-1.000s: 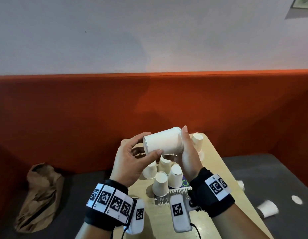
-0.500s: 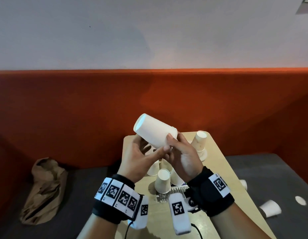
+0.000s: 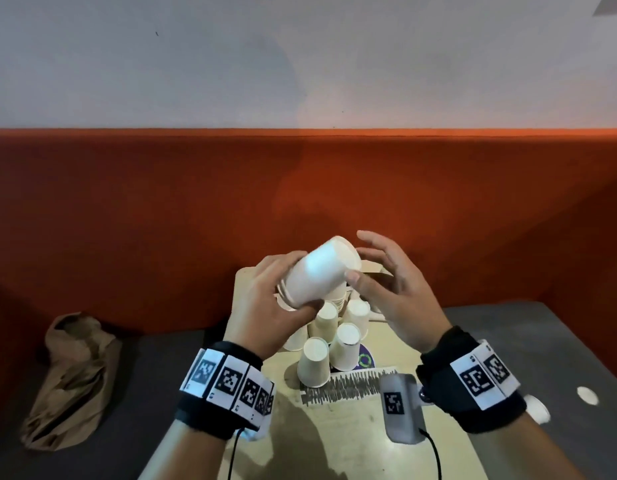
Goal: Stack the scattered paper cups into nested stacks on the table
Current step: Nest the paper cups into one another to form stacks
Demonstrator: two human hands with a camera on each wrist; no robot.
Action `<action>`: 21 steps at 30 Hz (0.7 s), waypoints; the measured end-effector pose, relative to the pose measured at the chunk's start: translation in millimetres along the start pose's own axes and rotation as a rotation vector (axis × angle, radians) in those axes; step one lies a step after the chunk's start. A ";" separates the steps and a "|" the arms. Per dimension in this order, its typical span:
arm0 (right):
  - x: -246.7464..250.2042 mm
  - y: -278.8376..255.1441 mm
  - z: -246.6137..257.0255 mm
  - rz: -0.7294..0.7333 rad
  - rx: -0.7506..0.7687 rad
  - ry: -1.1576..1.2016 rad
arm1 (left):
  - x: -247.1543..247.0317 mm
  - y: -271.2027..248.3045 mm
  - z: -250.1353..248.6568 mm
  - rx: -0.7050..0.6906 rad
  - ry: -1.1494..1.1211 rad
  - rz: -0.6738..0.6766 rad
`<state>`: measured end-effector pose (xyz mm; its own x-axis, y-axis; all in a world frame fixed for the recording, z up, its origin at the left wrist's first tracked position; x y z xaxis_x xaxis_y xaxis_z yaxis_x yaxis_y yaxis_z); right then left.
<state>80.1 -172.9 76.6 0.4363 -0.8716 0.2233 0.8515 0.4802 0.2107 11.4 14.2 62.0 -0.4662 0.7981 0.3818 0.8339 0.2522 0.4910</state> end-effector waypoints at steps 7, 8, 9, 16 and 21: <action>18.3 19.8 2.0 -0.099 0.128 -0.300 | -39.5 28.4 -9.4 -0.085 0.006 -0.001; 22.3 24.2 -0.3 -0.129 0.132 -0.311 | -42.3 34.1 -6.6 -0.073 0.007 -0.003; 26.4 28.5 -2.6 -0.165 0.140 -0.330 | -44.4 38.6 -3.8 -0.056 0.011 -0.003; 34.9 63.2 -20.7 -0.332 0.233 -0.729 | -64.4 54.2 36.1 0.169 0.189 0.106; 25.1 92.7 -63.8 -0.245 0.062 -0.773 | -90.6 58.2 72.6 0.330 0.204 0.311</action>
<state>188.6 -156.6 41.1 -0.1034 -0.6494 0.7534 0.8693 0.3091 0.3857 123.6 -3.7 -0.8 -0.2017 0.7479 0.6324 0.9762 0.2057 0.0681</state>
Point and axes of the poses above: each hand's wrist, its own y-axis towards the middle knuckle, its own x-axis out of the back of the hand, z = x × y, the point moved 5 cm from there along y, towards the middle knuckle, and after that the axes turned 7 degrees about -y, right-handed, at the moved point
